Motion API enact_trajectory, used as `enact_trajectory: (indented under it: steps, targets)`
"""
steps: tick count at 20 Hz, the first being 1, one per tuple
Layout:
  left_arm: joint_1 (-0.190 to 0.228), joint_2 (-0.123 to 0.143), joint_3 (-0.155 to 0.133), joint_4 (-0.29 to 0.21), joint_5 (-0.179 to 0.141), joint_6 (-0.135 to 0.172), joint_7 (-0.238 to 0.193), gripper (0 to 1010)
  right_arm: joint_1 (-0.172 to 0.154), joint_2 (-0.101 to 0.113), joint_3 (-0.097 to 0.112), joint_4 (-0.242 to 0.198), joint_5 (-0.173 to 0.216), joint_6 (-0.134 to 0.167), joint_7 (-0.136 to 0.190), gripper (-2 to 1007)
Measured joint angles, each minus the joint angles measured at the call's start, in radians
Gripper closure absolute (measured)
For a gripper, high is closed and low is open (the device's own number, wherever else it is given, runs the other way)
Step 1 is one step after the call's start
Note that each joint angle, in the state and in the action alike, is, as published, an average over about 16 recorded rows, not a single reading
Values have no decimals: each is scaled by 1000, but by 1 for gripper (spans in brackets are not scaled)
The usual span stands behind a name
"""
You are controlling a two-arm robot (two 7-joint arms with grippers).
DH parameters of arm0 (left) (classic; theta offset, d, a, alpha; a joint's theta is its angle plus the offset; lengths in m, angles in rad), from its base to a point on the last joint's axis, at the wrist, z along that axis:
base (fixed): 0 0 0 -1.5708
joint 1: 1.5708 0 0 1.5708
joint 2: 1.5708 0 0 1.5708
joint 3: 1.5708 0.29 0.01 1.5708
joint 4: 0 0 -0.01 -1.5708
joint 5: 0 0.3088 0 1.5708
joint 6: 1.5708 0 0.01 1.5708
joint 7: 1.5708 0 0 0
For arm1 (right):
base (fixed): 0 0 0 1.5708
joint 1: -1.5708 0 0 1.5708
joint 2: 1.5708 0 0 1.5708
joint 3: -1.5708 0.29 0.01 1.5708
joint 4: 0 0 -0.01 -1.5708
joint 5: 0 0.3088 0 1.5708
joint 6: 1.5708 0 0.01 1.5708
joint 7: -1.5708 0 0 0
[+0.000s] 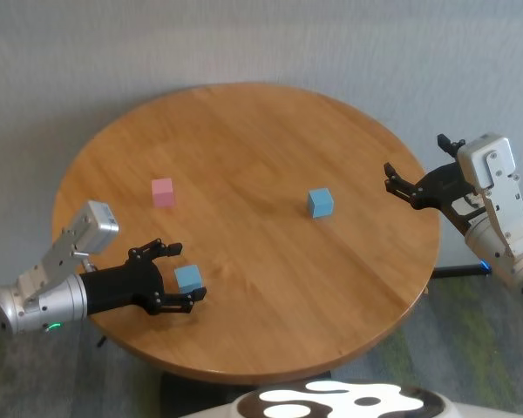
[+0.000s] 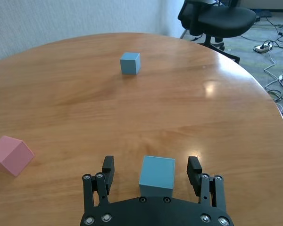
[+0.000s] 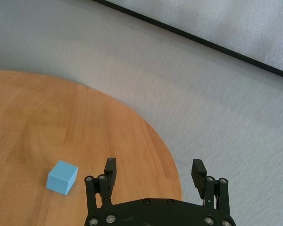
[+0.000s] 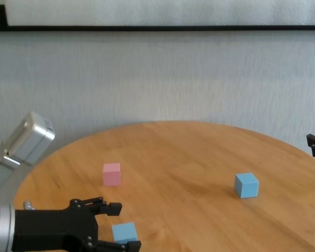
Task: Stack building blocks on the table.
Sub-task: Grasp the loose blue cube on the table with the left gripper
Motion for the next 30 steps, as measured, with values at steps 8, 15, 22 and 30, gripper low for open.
enact_trajectory:
  steps: [8, 15, 22, 30]
  targets:
    - [1, 3, 2, -7, -4, 32, 3, 10, 0, 0, 0, 0, 0, 0, 0, 0]
    - [-2, 7, 11, -11, 5, 70, 15, 10, 0, 0, 0, 0, 0, 0, 0, 0]
    - [-3, 9, 17, -13, 15, 94, 25, 10, 0, 0, 0, 0, 0, 0, 0, 0]
    - [-3, 10, 17, -13, 15, 91, 21, 61, 0, 0, 0, 0, 0, 0, 0, 0]
